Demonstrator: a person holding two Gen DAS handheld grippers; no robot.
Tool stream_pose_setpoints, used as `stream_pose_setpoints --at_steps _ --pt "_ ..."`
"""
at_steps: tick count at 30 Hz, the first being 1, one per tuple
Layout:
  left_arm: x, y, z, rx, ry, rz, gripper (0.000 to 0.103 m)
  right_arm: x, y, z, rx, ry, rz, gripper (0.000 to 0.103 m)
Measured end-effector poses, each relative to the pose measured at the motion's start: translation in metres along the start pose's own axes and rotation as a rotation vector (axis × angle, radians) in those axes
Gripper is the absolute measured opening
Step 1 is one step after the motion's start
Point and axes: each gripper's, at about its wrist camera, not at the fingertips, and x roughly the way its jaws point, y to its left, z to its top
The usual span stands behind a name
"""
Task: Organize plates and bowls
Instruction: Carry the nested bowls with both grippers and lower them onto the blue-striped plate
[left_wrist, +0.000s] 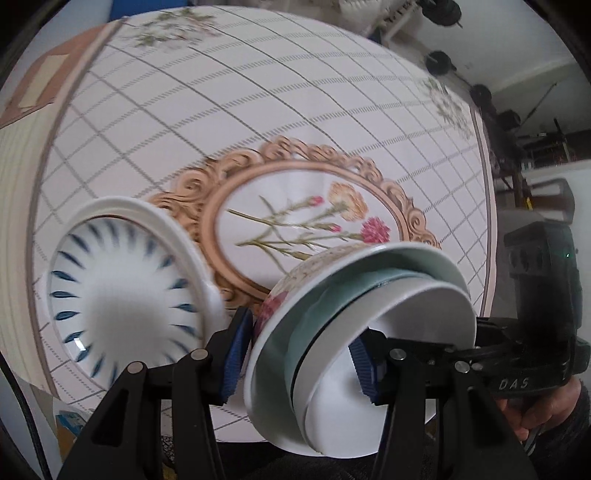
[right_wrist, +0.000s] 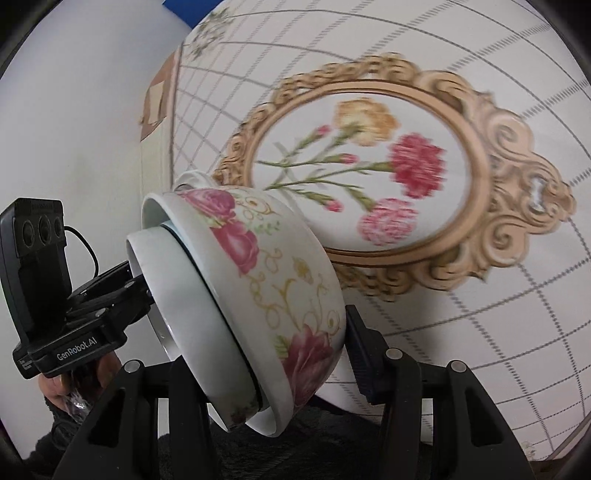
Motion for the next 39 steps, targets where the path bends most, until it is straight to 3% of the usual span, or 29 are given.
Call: stream_pose_setpoints --at_steps 8,19,28,39 --pt "-0.035 0.065 -0.003 0.03 -0.025 0.019 0.048 0.034 0.065 0.004 -0.005 -0.017 0.014 0.054" --pt "-0.039 0.151 0.004 0.028 0.01 0.056 0.048 0.113 0.12 0.022 0.012 0.007 0.018 0.054" --pt "-0.021 0.18 0.013 0.011 0.048 0.045 0.048 0.134 0.121 0.035 0.034 0.015 -0.017 0.054" --pt "-0.014 0.186 0.021 0.006 0.062 0.032 0.048 0.139 0.116 0.044 0.055 0.029 -0.043 0.054"
